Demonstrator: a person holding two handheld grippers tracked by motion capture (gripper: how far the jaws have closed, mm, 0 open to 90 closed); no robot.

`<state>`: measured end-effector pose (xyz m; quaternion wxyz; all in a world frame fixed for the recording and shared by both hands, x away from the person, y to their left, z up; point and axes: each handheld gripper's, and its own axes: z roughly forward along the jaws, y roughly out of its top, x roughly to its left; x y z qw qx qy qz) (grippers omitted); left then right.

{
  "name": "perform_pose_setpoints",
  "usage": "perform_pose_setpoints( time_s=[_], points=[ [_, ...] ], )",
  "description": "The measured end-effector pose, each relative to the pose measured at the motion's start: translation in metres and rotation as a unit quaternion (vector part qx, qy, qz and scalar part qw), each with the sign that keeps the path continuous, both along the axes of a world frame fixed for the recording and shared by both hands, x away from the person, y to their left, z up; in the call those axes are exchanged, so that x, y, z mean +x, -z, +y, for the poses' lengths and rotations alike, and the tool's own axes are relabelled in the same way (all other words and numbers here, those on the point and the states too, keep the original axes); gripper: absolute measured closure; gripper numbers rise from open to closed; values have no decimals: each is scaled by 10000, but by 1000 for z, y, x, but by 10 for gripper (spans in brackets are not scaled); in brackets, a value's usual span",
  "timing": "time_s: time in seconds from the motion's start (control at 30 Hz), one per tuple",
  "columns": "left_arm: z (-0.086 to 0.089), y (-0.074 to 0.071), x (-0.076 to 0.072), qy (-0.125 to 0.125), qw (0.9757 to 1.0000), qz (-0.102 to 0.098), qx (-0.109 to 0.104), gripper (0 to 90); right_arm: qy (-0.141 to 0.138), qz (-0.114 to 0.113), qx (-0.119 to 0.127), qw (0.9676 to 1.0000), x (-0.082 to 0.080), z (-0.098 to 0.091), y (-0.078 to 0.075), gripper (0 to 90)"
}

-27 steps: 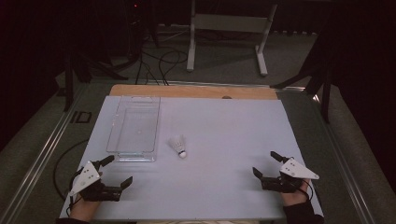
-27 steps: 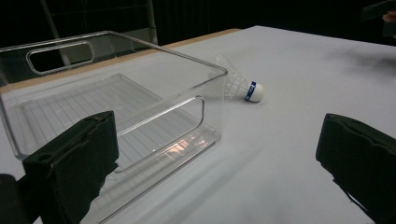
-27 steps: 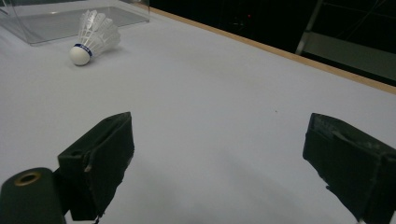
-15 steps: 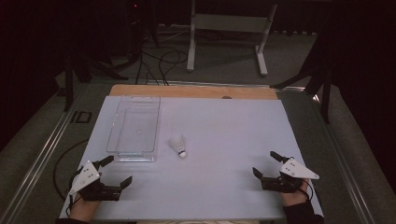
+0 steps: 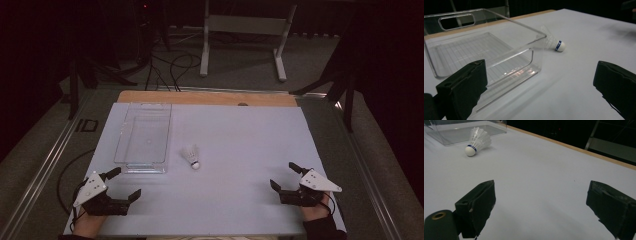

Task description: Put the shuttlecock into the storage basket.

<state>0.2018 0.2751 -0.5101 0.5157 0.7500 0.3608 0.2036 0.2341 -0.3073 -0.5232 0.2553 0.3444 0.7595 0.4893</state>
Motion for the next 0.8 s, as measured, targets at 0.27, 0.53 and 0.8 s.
perform_pose_setpoints(
  time_s=[0.27,0.53,0.8],
  points=[
    [-10,-20,1,72,9999,83,108,1,0,3,-46,10000,0,1,0,91],
    [-28,-39,4,214,9982,272,497,1,-46,64,-30,10000,0,2,1,91],
    [-47,-54,9,536,9947,493,732,1,-66,48,-6,10000,-1,2,0,91]
  ],
)
